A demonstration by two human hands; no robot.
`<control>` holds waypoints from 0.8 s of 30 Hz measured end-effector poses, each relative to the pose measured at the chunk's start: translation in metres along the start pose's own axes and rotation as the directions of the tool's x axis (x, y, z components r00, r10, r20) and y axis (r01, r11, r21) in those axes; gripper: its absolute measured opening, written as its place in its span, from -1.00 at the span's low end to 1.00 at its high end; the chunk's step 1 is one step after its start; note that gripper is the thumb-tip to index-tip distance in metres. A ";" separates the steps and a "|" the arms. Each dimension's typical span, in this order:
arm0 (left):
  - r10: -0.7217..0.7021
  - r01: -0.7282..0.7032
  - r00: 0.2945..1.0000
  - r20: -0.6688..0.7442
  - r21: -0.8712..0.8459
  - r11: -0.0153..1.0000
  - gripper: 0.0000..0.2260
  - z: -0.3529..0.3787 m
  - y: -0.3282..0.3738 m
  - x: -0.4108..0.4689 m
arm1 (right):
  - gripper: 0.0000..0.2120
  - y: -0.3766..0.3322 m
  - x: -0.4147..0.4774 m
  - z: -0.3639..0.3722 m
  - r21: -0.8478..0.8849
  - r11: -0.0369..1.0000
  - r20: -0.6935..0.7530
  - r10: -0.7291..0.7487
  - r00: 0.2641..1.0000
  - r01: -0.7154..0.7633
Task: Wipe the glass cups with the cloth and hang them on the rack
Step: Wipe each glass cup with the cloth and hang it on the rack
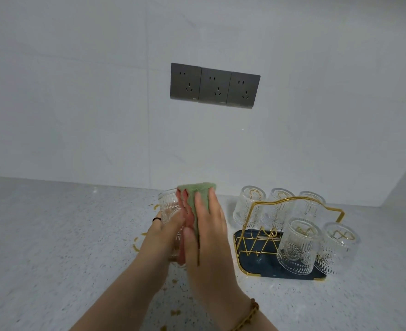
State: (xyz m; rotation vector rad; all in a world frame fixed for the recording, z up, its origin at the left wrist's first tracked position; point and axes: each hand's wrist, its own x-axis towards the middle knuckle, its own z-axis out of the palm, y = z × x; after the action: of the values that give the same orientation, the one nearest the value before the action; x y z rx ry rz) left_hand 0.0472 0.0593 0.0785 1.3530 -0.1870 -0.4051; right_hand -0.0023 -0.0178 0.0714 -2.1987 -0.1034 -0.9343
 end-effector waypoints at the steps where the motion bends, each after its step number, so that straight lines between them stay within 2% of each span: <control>1: 0.023 -0.022 1.000 0.016 -0.019 1.000 -0.18 0.000 0.001 -0.002 | -0.47 0.004 0.001 0.001 0.012 1.000 0.010 0.009 1.000 -0.009; 3: 0.037 -0.033 0.998 0.058 -0.076 0.997 -0.26 -0.002 0.004 -0.007 | -0.55 0.005 0.008 -0.005 0.204 0.968 0.080 0.135 0.988 -0.149; 4: 0.031 -0.025 0.998 0.060 -0.090 0.996 -0.24 -0.003 0.005 -0.009 | -0.58 0.005 0.013 -0.011 0.369 0.888 0.148 0.236 0.960 -0.275; 5: 0.013 -0.008 0.998 0.060 -0.091 0.996 -0.15 -0.002 0.005 -0.010 | -0.60 0.008 0.017 -0.014 0.515 0.756 0.230 0.332 0.915 -0.403; 6: 0.003 0.002 0.998 0.064 -0.081 0.997 -0.03 -0.001 0.005 -0.009 | -0.63 0.010 0.021 -0.019 0.610 0.615 0.299 0.406 0.863 -0.500; 7: 0.007 -0.003 0.998 0.061 -0.072 0.997 0.04 -0.001 0.003 -0.008 | -0.64 0.009 0.023 -0.022 0.639 0.559 0.328 0.423 0.845 -0.528; 8: 0.016 -0.012 0.998 0.062 -0.070 0.997 0.02 -0.001 0.003 -0.007 | -0.66 0.004 0.021 -0.022 0.633 0.588 0.308 0.405 0.861 -0.504; 9: 0.028 -0.023 0.998 0.061 -0.074 0.997 -0.07 -0.001 0.004 -0.006 | -0.68 -0.001 0.016 -0.021 0.590 0.675 0.260 0.360 0.896 -0.442; 11: 0.060 -0.057 0.997 0.055 -0.068 0.996 -0.21 -0.003 0.005 -0.003 | -0.64 -0.006 0.003 -0.012 0.391 0.890 0.112 0.206 0.972 -0.234; 12: 0.077 -0.074 0.995 0.061 -0.049 0.996 -0.20 -0.004 0.005 -0.002 | -0.59 -0.004 -0.002 -0.007 0.288 0.945 0.072 0.137 0.988 -0.152; 13: 0.093 -0.091 0.994 0.065 -0.031 0.995 -0.16 -0.005 0.004 -0.001 | -0.55 0.002 -0.005 -0.003 0.259 0.958 0.065 0.111 0.992 -0.124; 14: 0.100 -0.099 0.992 0.076 -0.021 0.995 -0.12 -0.006 0.003 0.000 | -0.51 0.004 -0.003 -0.003 0.331 0.928 0.094 0.147 0.985 -0.170; 15: 0.099 -0.098 0.991 0.084 -0.015 0.995 -0.11 -0.006 0.004 -0.001 | -0.50 0.003 0.002 -0.007 0.489 0.827 0.156 0.228 0.961 -0.276; 16: 0.092 -0.093 0.992 0.080 0.000 0.996 -0.09 -0.006 0.005 -0.002 | -0.50 0.004 0.007 -0.012 0.638 0.669 0.247 0.291 0.924 -0.381; 18: 0.098 -0.100 0.993 0.064 0.036 0.994 0.01 -0.001 0.007 -0.005 | -0.54 0.007 0.014 -0.021 0.773 0.352 0.396 0.380 0.836 -0.527; 19: 0.102 -0.105 0.993 0.060 0.055 0.993 0.06 0.002 0.008 -0.006 | -0.55 0.008 0.016 -0.023 0.784 0.299 0.414 0.403 0.816 -0.545; 21: 0.097 -0.100 0.995 0.036 0.094 0.991 0.16 0.004 0.010 -0.005 | -0.58 0.011 0.017 -0.022 0.784 0.338 0.370 0.418 0.829 -0.520; 24: 0.115 -0.113 0.993 -0.014 0.098 0.989 0.02 0.007 0.013 -0.005 | -0.57 0.011 0.014 -0.023 0.772 0.432 0.287 0.418 0.862 -0.466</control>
State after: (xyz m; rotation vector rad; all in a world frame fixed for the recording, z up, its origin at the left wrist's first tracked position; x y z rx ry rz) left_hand 0.0424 0.0567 0.0928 1.4338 -0.2689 -0.2895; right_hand -0.0018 -0.0440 0.0851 -1.2298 0.0242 -0.3661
